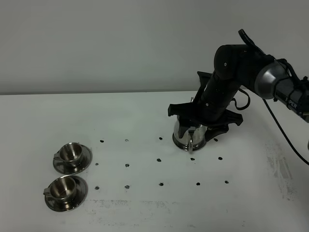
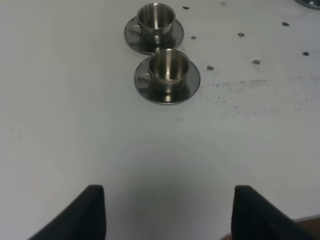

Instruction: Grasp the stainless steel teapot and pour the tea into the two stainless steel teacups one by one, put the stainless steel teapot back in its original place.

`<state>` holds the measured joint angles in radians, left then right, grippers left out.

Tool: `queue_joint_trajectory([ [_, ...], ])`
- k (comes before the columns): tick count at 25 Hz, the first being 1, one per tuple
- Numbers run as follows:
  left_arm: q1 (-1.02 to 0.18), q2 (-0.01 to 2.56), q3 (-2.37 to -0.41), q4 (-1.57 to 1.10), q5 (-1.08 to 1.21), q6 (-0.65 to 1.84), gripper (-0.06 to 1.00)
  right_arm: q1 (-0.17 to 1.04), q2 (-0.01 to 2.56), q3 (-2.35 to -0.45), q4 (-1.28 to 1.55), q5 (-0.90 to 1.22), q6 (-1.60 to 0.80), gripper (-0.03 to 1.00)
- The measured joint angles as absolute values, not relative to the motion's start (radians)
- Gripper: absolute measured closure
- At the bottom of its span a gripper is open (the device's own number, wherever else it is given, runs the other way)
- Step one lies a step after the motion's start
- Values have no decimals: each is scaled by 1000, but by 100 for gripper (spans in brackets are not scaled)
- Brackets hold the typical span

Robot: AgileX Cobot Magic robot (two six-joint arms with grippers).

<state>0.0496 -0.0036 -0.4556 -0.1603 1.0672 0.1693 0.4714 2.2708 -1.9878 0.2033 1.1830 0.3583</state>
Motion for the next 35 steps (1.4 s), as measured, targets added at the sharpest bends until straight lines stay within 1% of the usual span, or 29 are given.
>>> queue_joint_trajectory([
  [4,50,-4,-456,-160,1067,169,40,470,2305,-2020,203,1191,363,37],
  [20,50,-4,-456,-160,1067,169,40,470,2371,-2020,157,1181,394,37],
  [30,50,-4,-456,-160,1067,169,40,470,2372,-2020,45,1213,412,37],
  [35,50,-4,-456,-160,1067,169,40,470,2372,-2022,37,1216,416,37],
])
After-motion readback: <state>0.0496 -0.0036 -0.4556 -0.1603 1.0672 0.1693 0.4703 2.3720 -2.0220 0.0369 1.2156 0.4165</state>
